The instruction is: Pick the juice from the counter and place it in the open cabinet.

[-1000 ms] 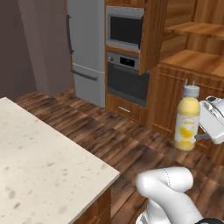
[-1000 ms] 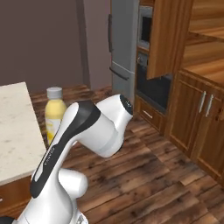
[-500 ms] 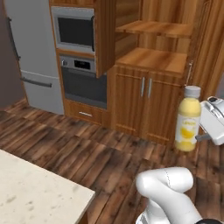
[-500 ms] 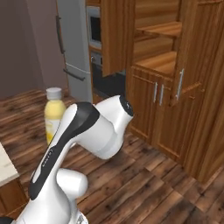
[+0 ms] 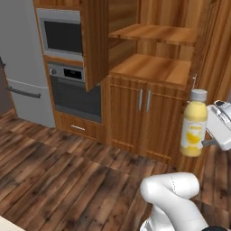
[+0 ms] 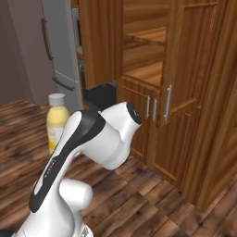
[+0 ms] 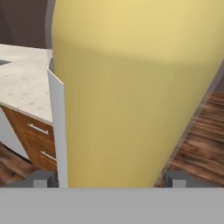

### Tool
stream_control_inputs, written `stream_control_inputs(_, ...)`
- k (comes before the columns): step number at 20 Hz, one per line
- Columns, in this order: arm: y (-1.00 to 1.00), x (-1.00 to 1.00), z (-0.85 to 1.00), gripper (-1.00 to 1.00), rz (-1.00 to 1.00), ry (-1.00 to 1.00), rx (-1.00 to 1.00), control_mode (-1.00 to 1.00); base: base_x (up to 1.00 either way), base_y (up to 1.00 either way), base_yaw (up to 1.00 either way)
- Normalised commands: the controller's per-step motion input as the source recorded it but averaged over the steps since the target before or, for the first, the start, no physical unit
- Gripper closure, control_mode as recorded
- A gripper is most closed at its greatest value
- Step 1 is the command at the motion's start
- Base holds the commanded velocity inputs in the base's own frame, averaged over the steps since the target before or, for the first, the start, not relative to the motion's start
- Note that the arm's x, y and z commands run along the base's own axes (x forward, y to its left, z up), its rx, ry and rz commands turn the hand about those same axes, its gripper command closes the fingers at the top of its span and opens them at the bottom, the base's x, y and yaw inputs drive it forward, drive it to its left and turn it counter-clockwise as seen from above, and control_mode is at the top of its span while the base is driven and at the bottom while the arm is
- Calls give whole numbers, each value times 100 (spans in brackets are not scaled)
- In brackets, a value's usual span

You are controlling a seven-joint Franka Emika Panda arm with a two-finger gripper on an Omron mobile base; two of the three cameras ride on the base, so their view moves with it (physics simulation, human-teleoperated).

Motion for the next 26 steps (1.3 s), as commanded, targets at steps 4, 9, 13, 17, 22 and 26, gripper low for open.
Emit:
stream_control_inputs(4, 0, 0, 0, 100, 0, 0, 0, 100, 49, 3, 0)
stream_control_inputs(9, 0, 0, 0, 100, 0, 0, 0, 100, 60, 4, 0)
stream_control_inputs(13, 0, 0, 0, 100, 0, 0, 0, 100, 71, 0, 0)
stream_control_inputs(17, 0, 0, 0, 100, 0, 0, 0, 100, 63, 4, 1)
stream_control_inputs(22, 0, 0, 0, 100, 0, 0, 0, 100, 48, 32, 0)
stream_control_inputs(26, 0, 0, 0, 100, 0, 0, 0, 100, 41, 49, -1)
